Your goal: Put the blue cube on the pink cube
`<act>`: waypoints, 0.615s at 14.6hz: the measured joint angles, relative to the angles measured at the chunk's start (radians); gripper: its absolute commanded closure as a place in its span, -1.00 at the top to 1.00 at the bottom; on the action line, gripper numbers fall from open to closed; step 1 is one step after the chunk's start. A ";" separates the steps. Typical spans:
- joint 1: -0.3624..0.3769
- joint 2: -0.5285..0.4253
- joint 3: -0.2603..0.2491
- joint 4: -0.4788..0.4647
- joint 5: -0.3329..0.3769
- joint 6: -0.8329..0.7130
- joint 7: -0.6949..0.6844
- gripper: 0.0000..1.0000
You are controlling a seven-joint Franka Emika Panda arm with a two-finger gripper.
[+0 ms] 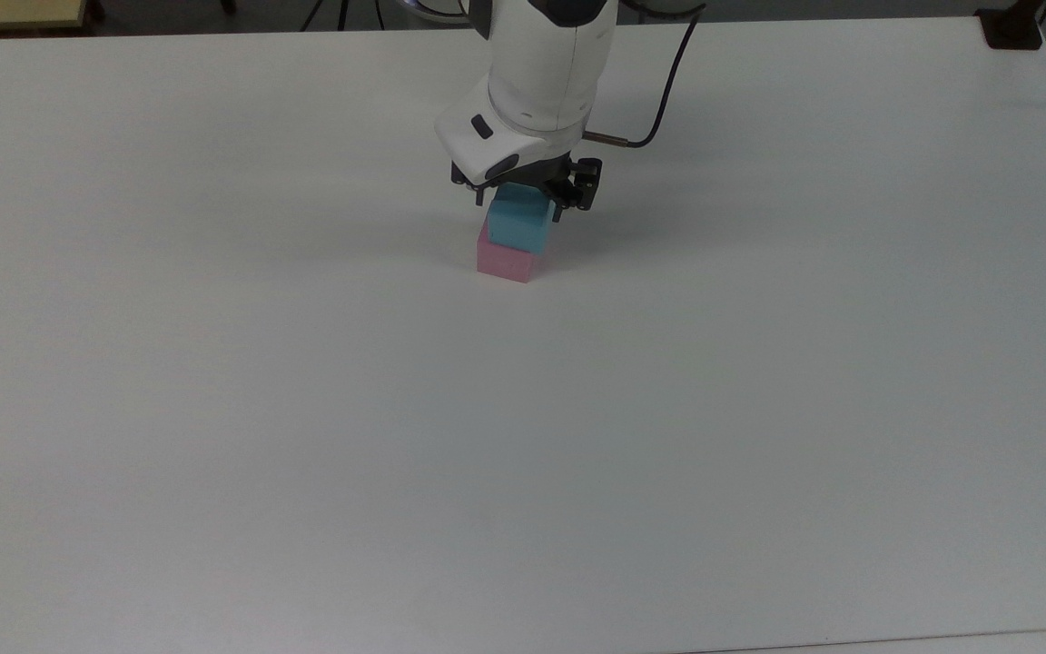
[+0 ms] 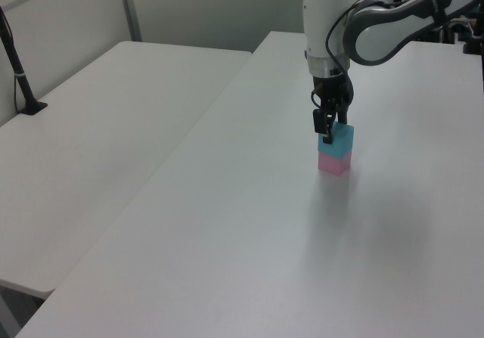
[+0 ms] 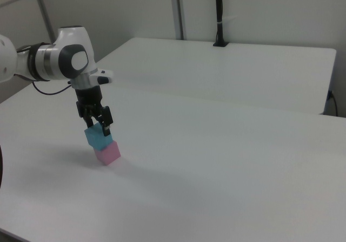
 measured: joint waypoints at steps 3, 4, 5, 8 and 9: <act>-0.003 -0.001 0.000 0.002 -0.010 -0.006 0.000 1.00; -0.012 -0.010 -0.001 0.010 -0.011 -0.024 0.000 1.00; -0.027 -0.032 -0.002 0.023 -0.011 -0.053 0.000 1.00; -0.068 -0.160 -0.004 0.046 -0.011 -0.175 -0.019 1.00; -0.070 -0.184 -0.006 0.046 -0.011 -0.201 -0.030 1.00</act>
